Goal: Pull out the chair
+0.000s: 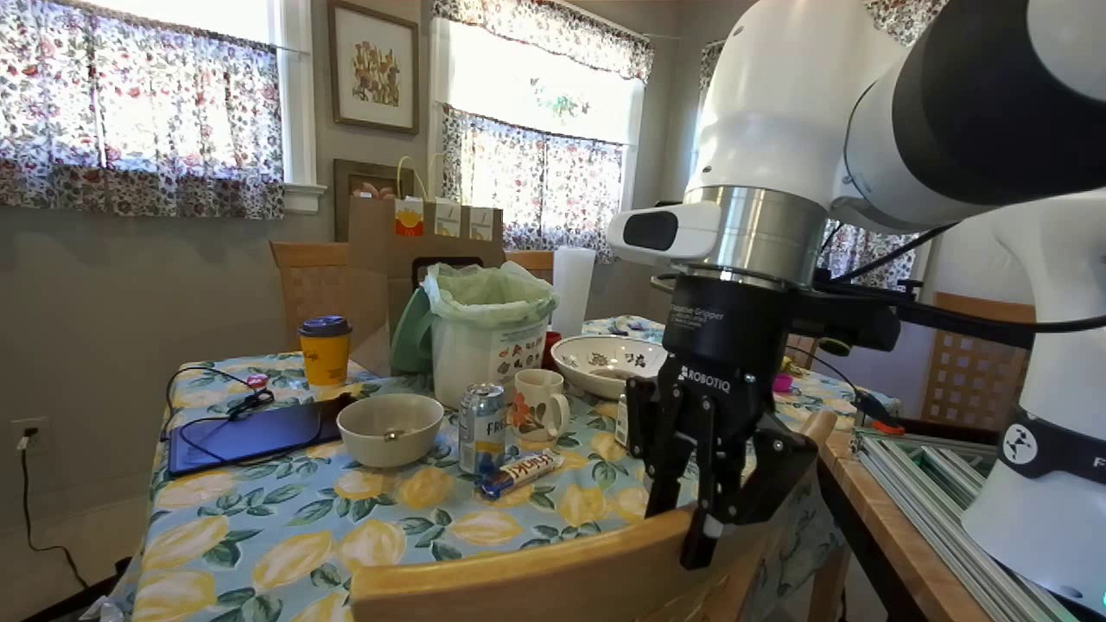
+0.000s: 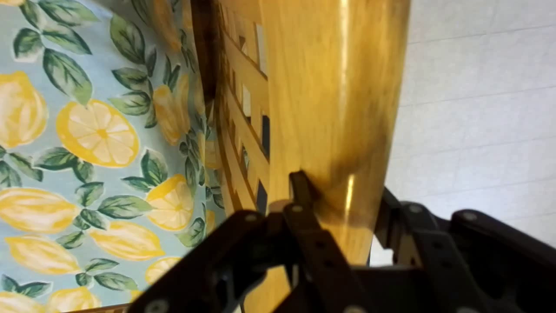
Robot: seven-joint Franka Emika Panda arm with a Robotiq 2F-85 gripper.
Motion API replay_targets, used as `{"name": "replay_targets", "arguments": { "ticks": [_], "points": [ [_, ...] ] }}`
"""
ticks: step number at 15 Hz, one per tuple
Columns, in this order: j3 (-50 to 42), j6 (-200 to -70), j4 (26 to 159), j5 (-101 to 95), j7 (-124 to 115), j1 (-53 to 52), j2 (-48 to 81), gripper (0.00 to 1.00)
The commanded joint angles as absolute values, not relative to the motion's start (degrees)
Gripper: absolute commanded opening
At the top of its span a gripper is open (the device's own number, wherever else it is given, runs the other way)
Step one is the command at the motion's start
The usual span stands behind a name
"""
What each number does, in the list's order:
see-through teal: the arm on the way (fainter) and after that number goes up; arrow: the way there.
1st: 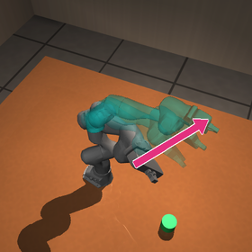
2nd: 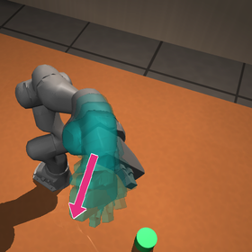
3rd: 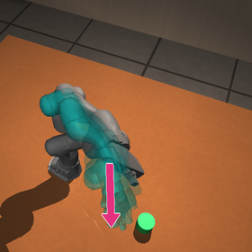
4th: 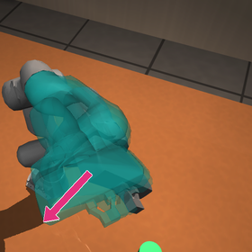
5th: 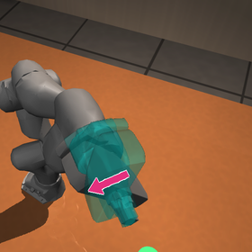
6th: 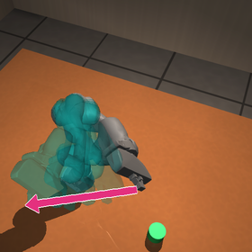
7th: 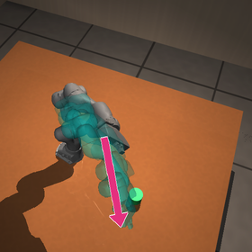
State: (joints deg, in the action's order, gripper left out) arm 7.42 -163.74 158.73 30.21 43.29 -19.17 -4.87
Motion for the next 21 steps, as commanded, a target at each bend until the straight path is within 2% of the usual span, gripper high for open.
{"name": "replay_targets", "arguments": {
  "ticks": [1, 21],
  "points": [
    [9.84, -156.66, 158.87, 39.89, 45.53, -24.05, -8.62, 0.09],
    [18.25, -163.52, 161.84, 55.31, 44.78, -35.68, -9.71, 0.09]
  ]
}}
